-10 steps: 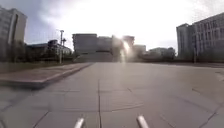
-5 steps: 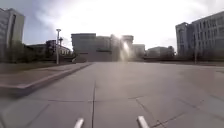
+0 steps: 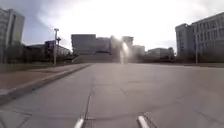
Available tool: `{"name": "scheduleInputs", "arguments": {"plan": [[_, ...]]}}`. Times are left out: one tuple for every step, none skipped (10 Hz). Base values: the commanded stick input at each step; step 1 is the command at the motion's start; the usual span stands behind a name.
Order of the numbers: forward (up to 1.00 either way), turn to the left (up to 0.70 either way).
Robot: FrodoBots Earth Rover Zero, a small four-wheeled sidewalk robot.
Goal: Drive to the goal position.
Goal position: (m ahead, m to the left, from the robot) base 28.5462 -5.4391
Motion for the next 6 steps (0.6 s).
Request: {"name": "scheduleInputs", "arguments": {"plan": [[1.0,0.0],[1.0,0.0],[1.0,0.0],[1.0,0.0],[1.0,0.0],[1.0,0.0]]}}
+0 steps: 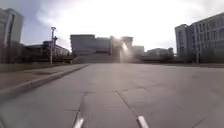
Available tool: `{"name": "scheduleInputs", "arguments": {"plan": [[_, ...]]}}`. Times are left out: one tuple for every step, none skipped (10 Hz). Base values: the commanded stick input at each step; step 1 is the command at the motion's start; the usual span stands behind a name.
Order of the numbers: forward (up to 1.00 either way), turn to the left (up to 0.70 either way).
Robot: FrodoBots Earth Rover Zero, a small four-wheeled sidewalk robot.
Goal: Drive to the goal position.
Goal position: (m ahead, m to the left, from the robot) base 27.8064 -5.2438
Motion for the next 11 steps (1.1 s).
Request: {"name": "scheduleInputs", "arguments": {"plan": [[1.0,0.0],[1.0,0.0],[1.0,0.0],[1.0,0.0],[1.0,0.0],[1.0,0.0],[1.0,0.0],[1.0,0.0],[1.0,0.0],[1.0,0.0],[1.0,0.0]]}}
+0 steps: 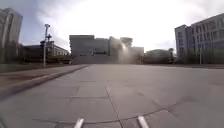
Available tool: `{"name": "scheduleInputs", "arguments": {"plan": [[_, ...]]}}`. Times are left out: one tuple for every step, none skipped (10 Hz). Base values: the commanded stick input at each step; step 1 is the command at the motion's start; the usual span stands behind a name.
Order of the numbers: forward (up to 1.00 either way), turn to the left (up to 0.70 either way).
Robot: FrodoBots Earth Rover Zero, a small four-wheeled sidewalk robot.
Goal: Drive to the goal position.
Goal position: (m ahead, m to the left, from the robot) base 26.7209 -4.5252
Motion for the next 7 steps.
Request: {"name": "scheduleInputs", "arguments": {"plan": [[1.0,0.0],[1.0,0.0],[1.0,0.0],[1.0,0.0],[1.0,0.0],[1.0,0.0],[1.0,0.0]]}}
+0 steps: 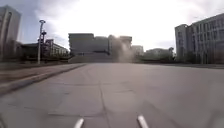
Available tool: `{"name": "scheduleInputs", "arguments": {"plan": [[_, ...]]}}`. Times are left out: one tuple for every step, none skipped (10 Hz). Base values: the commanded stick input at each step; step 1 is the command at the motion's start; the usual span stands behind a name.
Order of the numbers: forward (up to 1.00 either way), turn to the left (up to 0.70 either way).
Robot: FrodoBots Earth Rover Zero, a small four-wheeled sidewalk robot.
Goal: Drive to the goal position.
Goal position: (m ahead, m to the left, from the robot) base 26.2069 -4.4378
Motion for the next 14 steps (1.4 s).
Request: {"name": "scheduleInputs", "arguments": {"plan": [[1.0,0.0],[1.0,0.0],[1.0,0.0],[1.0,0.0],[1.0,0.0],[1.0,0.0],[1.0,0.0],[1.0,0.0],[1.0,0.0],[1.0,0.0],[1.0,0.0],[1.0,0.0],[1.0,0.0],[1.0,0.0]]}}
